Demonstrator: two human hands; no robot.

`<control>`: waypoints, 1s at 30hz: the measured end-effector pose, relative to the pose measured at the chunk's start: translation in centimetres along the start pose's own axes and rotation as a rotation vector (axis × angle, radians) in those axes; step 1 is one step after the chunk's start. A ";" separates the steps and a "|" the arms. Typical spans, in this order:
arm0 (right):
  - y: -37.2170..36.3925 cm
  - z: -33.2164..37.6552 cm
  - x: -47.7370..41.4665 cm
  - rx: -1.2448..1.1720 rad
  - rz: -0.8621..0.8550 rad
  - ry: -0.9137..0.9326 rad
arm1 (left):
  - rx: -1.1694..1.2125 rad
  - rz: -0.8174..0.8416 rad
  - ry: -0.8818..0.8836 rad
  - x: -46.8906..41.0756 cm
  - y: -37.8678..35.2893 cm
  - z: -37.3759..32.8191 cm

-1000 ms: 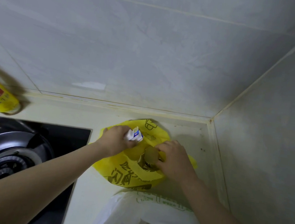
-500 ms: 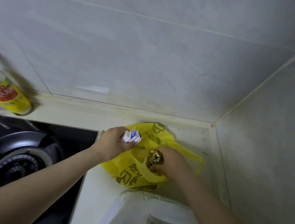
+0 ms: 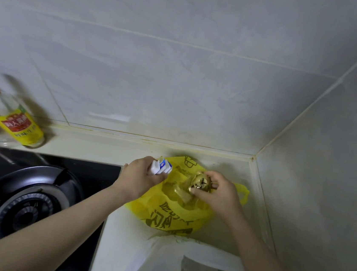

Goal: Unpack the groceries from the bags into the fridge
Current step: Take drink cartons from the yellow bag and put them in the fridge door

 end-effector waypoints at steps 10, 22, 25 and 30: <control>1.5 1.9 1.8 -0.293 -0.232 -0.025 | 0.237 -0.103 0.075 2.3 2.0 -2.9; 1.9 4.9 10.4 -0.509 -0.374 -0.058 | 1.353 0.081 0.360 9.9 4.7 -4.8; 1.9 6.0 12.7 -0.500 -0.368 -0.030 | 1.410 0.115 0.343 11.9 5.5 -4.9; 1.7 7.8 15.6 -0.504 -0.364 0.001 | 1.359 0.089 0.316 14.4 6.7 -4.6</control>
Point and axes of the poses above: each hand's wrist, its own x-axis away from the middle knuckle, its own y-axis out of the back of the hand, z = x × y, the point moved 1 cm from there along -x, towards the middle knuckle, and after that the axes turned 7 degrees about -y, right-handed, at the moved point
